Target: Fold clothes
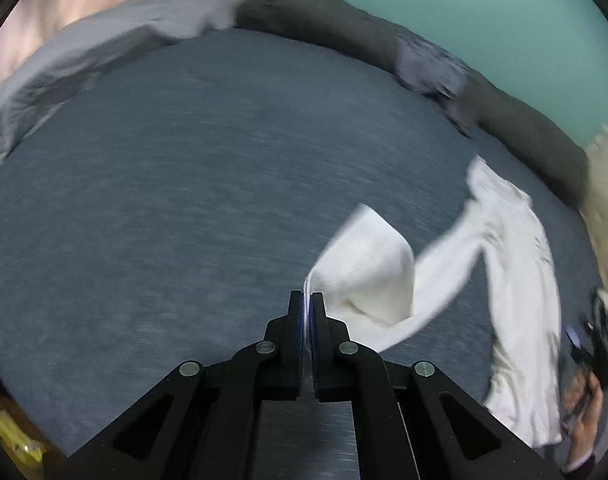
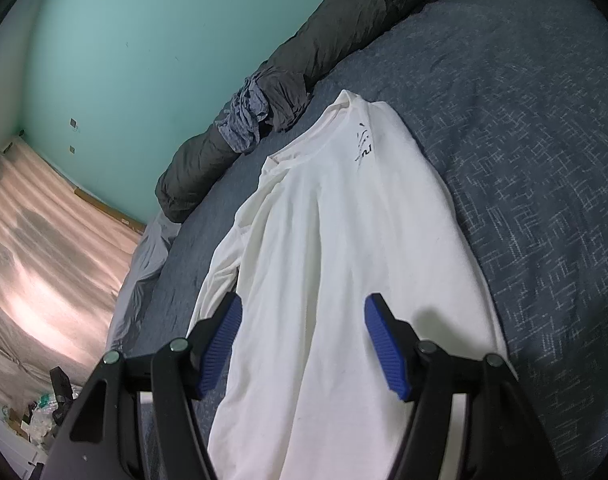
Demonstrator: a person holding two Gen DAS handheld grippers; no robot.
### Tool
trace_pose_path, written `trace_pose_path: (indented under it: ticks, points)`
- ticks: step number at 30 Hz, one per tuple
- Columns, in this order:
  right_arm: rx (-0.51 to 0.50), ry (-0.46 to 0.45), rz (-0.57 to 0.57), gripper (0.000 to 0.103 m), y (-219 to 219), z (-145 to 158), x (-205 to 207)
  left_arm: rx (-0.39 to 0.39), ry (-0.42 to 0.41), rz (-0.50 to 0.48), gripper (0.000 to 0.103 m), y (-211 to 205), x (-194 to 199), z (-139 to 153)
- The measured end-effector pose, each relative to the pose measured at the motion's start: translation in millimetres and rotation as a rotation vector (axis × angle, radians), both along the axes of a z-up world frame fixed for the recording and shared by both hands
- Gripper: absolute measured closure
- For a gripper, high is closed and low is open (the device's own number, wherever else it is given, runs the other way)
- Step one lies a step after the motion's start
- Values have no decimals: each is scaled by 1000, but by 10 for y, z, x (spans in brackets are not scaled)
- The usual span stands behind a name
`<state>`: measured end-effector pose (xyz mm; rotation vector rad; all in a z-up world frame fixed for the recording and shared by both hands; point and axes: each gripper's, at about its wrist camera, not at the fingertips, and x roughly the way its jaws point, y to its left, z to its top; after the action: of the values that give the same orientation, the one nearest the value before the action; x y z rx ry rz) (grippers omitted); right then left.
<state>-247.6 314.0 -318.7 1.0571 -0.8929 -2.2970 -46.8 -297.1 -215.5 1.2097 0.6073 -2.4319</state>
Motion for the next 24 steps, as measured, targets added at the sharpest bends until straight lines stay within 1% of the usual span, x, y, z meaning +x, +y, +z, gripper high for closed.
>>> trace_pose_path:
  ticks: [2, 5, 7, 11, 13, 17, 18, 20, 24]
  points:
    - [2, 1, 4, 38, -16, -4, 3, -11, -9, 49, 100, -149, 104, -57]
    - [7, 0, 10, 38, -43, -15, 1, -9, -17, 98, 100, -266, 223, -176]
    - [8, -4, 13, 38, -51, -27, -13, 13, -32, 123, 100, -335, 264, -313]
    - [5, -7, 15, 38, -54, -39, -25, 82, -87, 172, 100, -428, 212, -706]
    - [5, -6, 15, 38, -51, -37, -29, 90, -103, 189, 100, -473, 201, -812]
    - [3, -4, 9, 38, -26, -39, -45, 92, -75, 243, 100, -593, 238, -795]
    - [2, -6, 7, 38, -22, -46, -49, 82, -77, 248, 101, -620, 236, -774]
    - [-1, -11, 7, 38, -15, -66, -57, 38, -97, 268, 103, -663, 242, -724]
    - [0, -13, 14, 38, -36, -72, -63, 75, -115, 283, 103, -761, 262, -755]
